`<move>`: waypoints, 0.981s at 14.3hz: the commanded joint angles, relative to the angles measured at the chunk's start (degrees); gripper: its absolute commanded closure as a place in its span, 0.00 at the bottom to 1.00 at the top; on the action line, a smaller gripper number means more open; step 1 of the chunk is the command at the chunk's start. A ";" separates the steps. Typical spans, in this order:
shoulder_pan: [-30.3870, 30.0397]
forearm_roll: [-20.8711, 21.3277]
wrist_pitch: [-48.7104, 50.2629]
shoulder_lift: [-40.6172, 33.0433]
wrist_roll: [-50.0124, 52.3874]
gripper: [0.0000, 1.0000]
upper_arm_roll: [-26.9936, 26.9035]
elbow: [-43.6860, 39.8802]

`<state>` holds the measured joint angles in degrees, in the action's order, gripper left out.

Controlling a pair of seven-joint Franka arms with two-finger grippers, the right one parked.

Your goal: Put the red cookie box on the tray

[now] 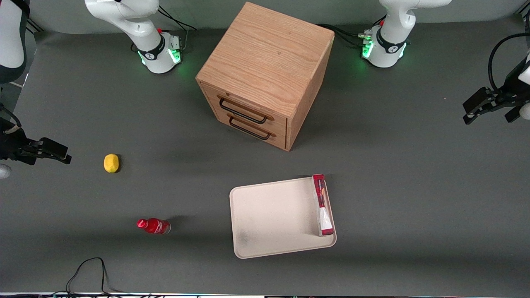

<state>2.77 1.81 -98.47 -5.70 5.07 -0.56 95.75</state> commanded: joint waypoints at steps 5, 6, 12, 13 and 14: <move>-2.14 -1.20 5.74 1.83 1.70 0.00 2.83 -4.17; -2.15 -1.28 6.01 1.75 1.70 0.00 2.84 -4.17; -0.23 -1.20 9.79 1.48 2.13 0.00 1.36 -4.70; -0.22 -1.20 9.79 1.48 2.14 0.00 1.35 -4.70; -0.39 -1.28 9.79 1.48 2.14 0.00 1.44 -4.70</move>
<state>1.82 1.05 -90.28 -4.54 6.27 1.32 92.44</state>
